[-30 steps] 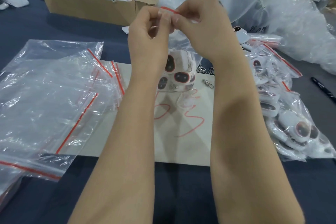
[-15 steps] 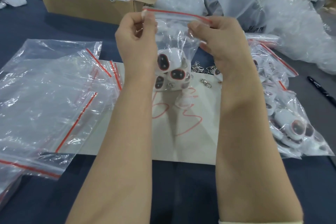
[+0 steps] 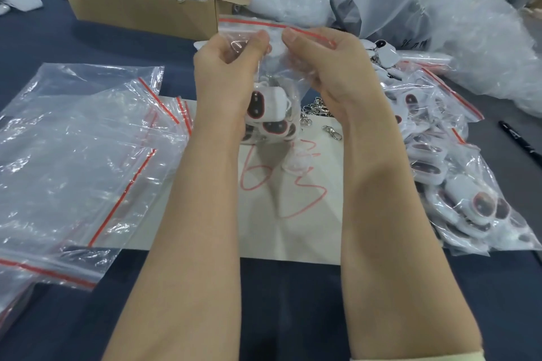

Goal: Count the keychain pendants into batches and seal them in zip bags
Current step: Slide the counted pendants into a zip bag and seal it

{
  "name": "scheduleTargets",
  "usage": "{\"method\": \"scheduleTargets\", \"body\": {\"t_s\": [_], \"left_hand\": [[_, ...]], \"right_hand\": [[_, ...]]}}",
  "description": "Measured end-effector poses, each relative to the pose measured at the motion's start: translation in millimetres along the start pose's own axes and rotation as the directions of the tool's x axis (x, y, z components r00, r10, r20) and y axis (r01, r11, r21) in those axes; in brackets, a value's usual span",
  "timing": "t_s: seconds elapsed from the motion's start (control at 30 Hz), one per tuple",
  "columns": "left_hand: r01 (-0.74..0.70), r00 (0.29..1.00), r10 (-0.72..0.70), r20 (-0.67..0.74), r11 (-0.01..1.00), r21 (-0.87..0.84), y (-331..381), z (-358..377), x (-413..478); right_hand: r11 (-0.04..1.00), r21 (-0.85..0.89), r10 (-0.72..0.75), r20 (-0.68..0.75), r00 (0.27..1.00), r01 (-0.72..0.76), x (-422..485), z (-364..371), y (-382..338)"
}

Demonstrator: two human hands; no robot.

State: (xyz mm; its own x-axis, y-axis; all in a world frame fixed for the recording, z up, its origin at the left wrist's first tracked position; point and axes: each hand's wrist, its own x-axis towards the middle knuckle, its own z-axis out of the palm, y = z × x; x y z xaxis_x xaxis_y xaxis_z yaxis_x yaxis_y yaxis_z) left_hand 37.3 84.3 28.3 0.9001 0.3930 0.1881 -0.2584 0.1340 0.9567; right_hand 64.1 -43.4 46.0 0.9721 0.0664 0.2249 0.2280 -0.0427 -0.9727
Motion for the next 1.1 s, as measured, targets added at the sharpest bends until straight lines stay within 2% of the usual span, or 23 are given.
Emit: {"method": "scheduleTargets", "body": {"t_s": [0.07,0.17,0.27,0.4,0.5,0.6,0.67,0.73,0.8,0.87,0.9,0.97,1.03,1.1], "left_hand": [[0.022,1.0,-0.023,-0.011,0.997,-0.078,1,1,-2],[0.024,0.998,-0.031,-0.06,0.993,-0.113,1,6,-5],[0.012,0.993,-0.029,-0.117,0.989,-0.147,-1,11,-7],[-0.005,0.983,-0.029,-0.183,0.983,-0.183,-2,9,-7],[0.002,0.968,-0.047,-0.246,0.983,-0.183,1,6,-6],[0.089,0.949,-0.162,-0.269,0.96,-0.266,7,-3,-2],[0.065,0.952,-0.125,-0.281,0.975,-0.213,11,-8,3],[-0.027,0.96,0.003,-0.281,0.996,-0.08,13,-4,3],[-0.096,0.965,0.095,-0.243,0.995,0.007,8,5,-3],[-0.021,0.989,0.03,-0.145,0.998,0.064,-5,9,-9],[0.062,0.995,-0.055,-0.078,0.994,0.09,-12,8,-11],[0.182,0.976,-0.194,0.096,0.976,0.123,-24,5,-15],[0.134,0.95,-0.181,0.255,0.972,0.193,-24,9,-21],[0.021,0.954,-0.094,0.285,0.969,0.247,-16,23,-25]], "right_hand": [[0.999,0.042,0.008,-0.021,1.0,-0.007,0,-2,2],[0.969,0.246,0.009,-0.029,1.0,-0.001,-2,4,4],[0.91,0.411,0.094,-0.067,0.993,-0.059,-2,14,8],[0.877,0.475,0.152,-0.125,0.98,-0.076,0,13,13],[0.916,0.389,0.157,-0.117,0.981,-0.1,0,6,14],[0.978,0.186,0.119,-0.133,0.984,-0.094,-2,-4,13],[0.995,0.025,0.103,-0.188,0.977,-0.101,-4,-11,10],[0.993,-0.112,0.02,-0.218,0.976,-0.046,-4,-12,5],[0.98,-0.186,-0.104,-0.209,0.972,0.065,-3,-8,-1],[0.976,-0.171,-0.169,-0.211,0.963,0.134,-3,-3,-4],[0.984,-0.119,-0.155,-0.222,0.963,0.131,-4,-1,-5],[0.992,0.091,-0.059,-0.255,0.965,0.085,-5,1,-5],[0.95,0.307,0.046,-0.306,0.951,0.053,-8,1,-7],[0.905,0.42,0.114,-0.406,0.907,0.074,-8,-5,-12]]}}
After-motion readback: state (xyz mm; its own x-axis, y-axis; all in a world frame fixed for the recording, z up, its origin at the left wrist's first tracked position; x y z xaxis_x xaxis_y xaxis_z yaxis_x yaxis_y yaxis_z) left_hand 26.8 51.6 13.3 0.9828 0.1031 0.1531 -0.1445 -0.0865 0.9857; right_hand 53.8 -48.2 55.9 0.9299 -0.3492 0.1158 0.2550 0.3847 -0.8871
